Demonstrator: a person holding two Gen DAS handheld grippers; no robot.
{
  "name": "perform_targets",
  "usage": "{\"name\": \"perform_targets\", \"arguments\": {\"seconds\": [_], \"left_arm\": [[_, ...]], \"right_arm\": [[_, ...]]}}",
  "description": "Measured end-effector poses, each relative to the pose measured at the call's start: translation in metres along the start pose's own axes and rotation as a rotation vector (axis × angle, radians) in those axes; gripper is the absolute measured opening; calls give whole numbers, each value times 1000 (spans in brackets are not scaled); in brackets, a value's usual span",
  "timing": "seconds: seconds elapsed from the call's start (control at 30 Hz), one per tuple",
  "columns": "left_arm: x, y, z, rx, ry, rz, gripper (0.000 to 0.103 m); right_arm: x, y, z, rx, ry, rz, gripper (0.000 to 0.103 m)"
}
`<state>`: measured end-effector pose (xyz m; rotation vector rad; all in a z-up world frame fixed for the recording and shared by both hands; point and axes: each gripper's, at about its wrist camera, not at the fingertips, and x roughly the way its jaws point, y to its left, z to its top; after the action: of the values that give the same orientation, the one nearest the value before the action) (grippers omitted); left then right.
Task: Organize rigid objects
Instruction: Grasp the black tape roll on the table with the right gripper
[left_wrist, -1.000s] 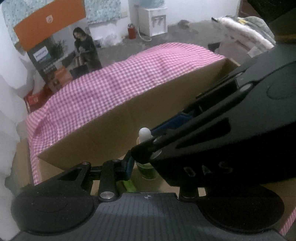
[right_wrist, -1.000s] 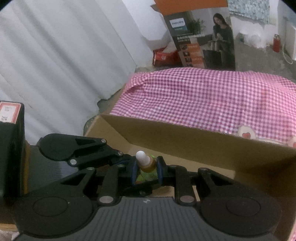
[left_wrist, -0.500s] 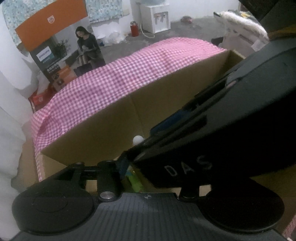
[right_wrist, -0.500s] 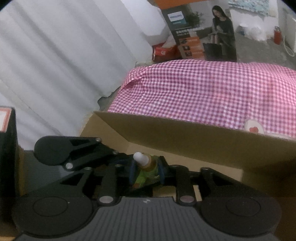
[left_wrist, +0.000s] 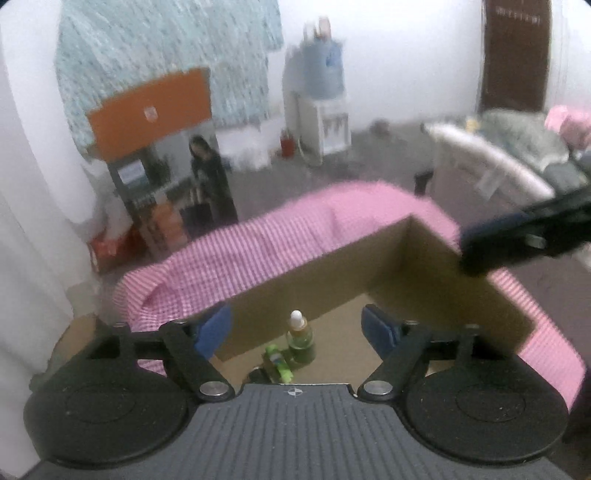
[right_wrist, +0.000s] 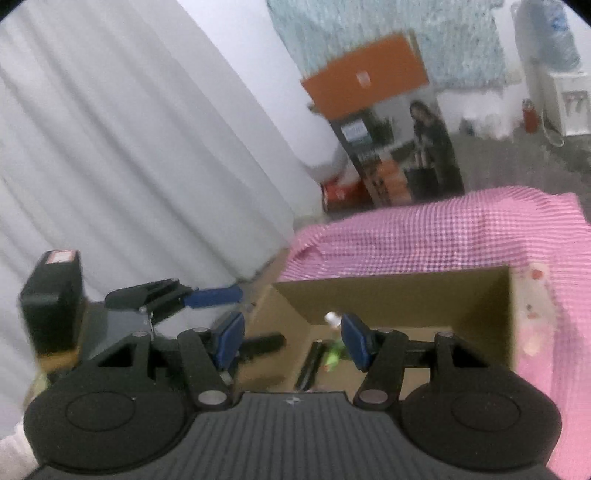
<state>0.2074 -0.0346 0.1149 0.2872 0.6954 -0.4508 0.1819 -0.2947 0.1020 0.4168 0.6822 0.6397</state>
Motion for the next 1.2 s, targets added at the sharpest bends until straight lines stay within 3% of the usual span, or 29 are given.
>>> {"name": "perform_targets", "arguments": {"seconds": [0.23, 0.37, 0.5, 0.67, 0.8, 0.97, 1.07, 1.2], "left_arm": [[-75, -13, -47, -31, -89, -64, 98], [-77, -23, -87, -79, -23, -135, 100], [-48, -42, -128, -90, 87, -188, 100], [-9, -71, -165, -21, 216, -179, 99], [7, -78, -182, -9, 253, -185, 97], [23, -75, -188, 4, 287, -220, 93], [29, -75, -191, 18, 305, -215, 80], [33, -86, -199, 26, 297, -227, 71]], "right_arm": [[-94, 27, -72, 10, -77, 74, 63], [-103, 22, -112, 77, -51, 104, 63], [-81, 9, -147, 157, 18, 118, 63], [-26, 2, -183, 187, 166, 58, 60], [15, 3, -204, 151, 258, -14, 55], [41, 5, -219, 97, 302, -82, 50], [54, 8, -221, 59, 316, -111, 40], [67, 8, -226, 26, 343, -135, 29]]}}
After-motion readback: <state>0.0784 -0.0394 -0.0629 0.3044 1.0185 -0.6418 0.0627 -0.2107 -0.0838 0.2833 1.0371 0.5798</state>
